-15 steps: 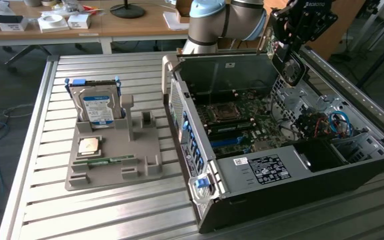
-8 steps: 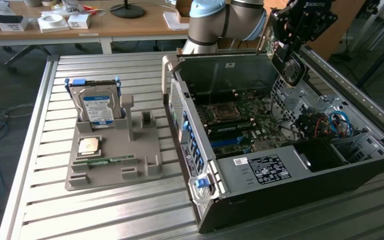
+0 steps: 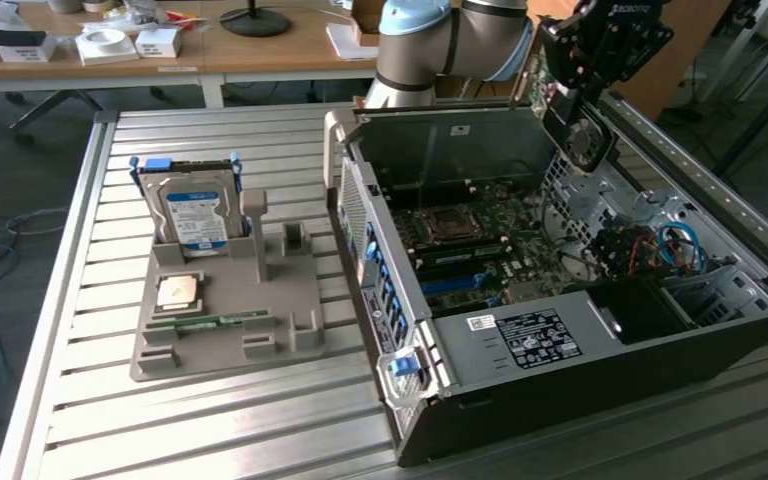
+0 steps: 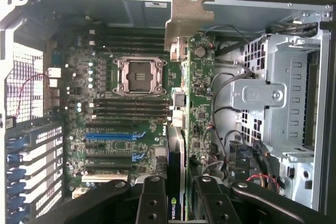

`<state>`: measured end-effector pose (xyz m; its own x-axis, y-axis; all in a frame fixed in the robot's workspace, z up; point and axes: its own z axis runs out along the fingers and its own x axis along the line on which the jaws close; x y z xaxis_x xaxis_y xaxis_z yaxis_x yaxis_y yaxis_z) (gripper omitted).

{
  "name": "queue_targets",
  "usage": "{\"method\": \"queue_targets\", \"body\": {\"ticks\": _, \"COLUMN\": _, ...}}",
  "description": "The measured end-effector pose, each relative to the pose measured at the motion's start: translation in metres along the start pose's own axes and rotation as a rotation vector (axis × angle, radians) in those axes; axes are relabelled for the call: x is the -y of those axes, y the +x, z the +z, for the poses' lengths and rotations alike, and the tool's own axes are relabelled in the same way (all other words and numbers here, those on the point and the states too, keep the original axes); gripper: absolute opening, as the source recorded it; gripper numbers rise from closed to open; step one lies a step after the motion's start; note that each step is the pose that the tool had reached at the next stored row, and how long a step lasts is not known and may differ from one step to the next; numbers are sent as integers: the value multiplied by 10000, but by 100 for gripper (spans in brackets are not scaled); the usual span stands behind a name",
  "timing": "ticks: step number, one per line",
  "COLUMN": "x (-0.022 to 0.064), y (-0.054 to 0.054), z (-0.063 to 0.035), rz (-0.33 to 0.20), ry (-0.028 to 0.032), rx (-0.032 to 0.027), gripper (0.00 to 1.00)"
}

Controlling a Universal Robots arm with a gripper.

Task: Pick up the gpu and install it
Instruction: 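Insert the gpu into the slot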

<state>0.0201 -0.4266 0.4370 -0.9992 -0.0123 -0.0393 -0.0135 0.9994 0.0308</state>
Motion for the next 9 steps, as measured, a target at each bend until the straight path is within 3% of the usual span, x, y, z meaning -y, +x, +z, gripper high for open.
{"method": "queue_targets", "body": {"ticks": 9, "x": 0, "y": 7, "z": 0, "rz": -723, "ry": -21, "rx": -22, "gripper": 26}}
